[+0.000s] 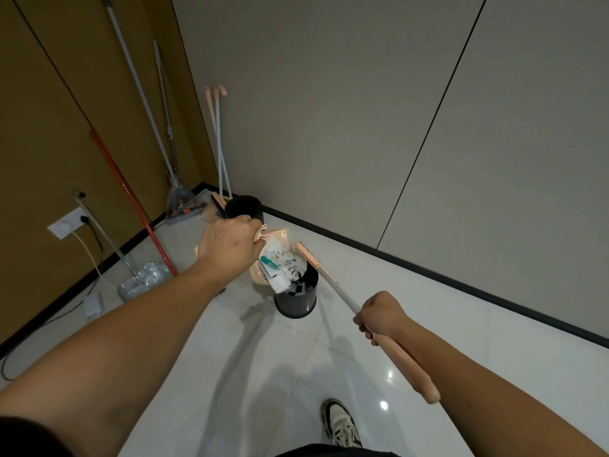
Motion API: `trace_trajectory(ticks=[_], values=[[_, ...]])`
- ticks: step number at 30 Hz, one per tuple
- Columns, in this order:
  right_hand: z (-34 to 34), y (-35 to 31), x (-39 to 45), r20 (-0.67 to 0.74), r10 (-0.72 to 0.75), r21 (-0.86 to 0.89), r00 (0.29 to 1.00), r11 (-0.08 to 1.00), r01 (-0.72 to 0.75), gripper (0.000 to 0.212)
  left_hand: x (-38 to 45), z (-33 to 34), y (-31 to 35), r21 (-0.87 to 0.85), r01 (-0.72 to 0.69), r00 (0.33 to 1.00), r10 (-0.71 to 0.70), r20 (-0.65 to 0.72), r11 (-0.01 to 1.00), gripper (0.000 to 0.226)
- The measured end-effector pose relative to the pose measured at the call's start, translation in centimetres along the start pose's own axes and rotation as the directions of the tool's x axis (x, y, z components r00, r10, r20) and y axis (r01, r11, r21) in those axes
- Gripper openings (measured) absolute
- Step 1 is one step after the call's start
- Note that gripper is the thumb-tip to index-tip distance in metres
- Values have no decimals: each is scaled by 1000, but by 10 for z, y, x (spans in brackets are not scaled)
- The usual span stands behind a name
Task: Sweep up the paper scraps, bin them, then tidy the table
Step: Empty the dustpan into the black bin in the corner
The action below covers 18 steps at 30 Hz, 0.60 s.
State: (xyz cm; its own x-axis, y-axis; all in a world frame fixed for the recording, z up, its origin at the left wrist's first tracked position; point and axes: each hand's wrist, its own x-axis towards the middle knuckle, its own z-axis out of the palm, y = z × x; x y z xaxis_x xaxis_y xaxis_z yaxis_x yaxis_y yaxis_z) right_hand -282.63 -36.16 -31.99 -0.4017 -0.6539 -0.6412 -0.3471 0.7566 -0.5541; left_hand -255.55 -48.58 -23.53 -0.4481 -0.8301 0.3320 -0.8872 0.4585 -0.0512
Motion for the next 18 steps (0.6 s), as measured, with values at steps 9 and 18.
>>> trace_trajectory(ticks=[9,18], values=[[9,12,-4,30,23,-26,999,999,-22,8,-3,-11,3,13,-27,999,27,-34,1000,16],[-3,25,2,-6,51,-24,999,998,-51,8,-6,-6,1,30,-12,1000,12,-19,999,14]])
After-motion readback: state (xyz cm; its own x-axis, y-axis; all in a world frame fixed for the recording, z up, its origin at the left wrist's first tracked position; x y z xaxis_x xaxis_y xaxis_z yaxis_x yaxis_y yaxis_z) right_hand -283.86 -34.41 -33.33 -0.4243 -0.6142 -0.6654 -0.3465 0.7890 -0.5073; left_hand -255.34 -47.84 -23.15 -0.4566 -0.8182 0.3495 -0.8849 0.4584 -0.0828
